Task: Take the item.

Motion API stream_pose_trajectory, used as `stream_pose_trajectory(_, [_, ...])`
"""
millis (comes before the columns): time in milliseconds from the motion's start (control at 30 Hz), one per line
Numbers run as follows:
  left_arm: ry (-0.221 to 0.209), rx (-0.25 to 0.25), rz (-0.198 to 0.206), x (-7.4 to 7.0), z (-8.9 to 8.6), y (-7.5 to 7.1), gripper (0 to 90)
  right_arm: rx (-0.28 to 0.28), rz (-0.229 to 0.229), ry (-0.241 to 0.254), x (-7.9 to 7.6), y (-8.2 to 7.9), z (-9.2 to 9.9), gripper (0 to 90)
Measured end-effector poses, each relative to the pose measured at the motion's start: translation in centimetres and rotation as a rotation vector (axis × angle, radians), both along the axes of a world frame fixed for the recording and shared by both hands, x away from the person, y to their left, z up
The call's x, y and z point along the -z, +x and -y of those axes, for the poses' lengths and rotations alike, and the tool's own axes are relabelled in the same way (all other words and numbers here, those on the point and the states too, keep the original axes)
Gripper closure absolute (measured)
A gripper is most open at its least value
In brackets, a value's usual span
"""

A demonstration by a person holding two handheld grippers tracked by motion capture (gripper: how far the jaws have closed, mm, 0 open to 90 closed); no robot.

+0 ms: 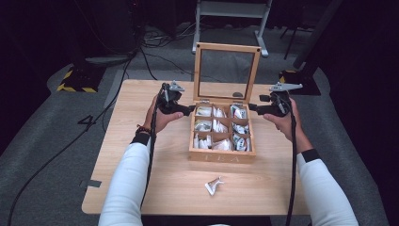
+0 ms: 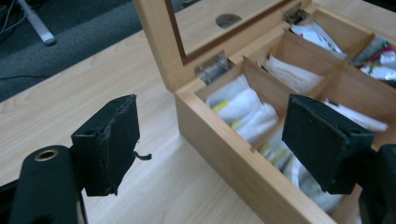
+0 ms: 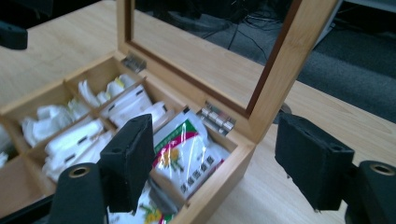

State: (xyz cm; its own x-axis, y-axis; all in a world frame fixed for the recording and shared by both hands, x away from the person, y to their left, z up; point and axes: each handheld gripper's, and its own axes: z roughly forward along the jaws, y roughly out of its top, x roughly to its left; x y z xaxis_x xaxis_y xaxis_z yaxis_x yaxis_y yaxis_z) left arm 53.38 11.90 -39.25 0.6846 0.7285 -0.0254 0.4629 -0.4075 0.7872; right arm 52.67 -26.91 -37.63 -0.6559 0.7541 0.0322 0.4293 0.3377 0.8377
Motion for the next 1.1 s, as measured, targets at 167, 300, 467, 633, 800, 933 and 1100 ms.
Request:
stream_pose_trajectory(167, [-0.014,-0.037,0.01,-1.1,0.4,1.8,19.2,0.059,-0.028,0.024,0.0,1.9,-0.2,28.7])
stream_pose_trajectory(300, [0.013,-0.049,0.001,-1.1,1.0,3.1,19.3,0.073,-0.048,0.016,0.4,3.3,-0.4,28.7])
stream_pose_trajectory(467, [-0.006,-0.083,-0.033,-0.3,1.6,4.9,19.9,0.088,-0.063,-0.007,0.5,4.7,-1.1,29.2])
stream_pose_trajectory(633, [0.008,-0.098,-0.053,0.6,2.4,6.1,20.3,0.111,-0.08,-0.009,0.7,5.9,-1.6,30.2])
stream_pose_trajectory(800, [0.002,-0.104,-0.078,1.1,2.9,7.1,20.9,0.135,-0.093,-0.017,1.0,6.7,-1.8,30.8])
stream_pose_trajectory(933, [-0.045,-0.088,-0.104,1.3,3.0,7.5,21.8,0.137,-0.104,-0.004,1.4,7.2,-1.7,31.1])
stream_pose_trajectory(1100, [-0.032,-0.08,-0.103,1.3,3.2,7.8,23.7,0.126,-0.122,0.02,1.6,7.6,-1.8,32.3])
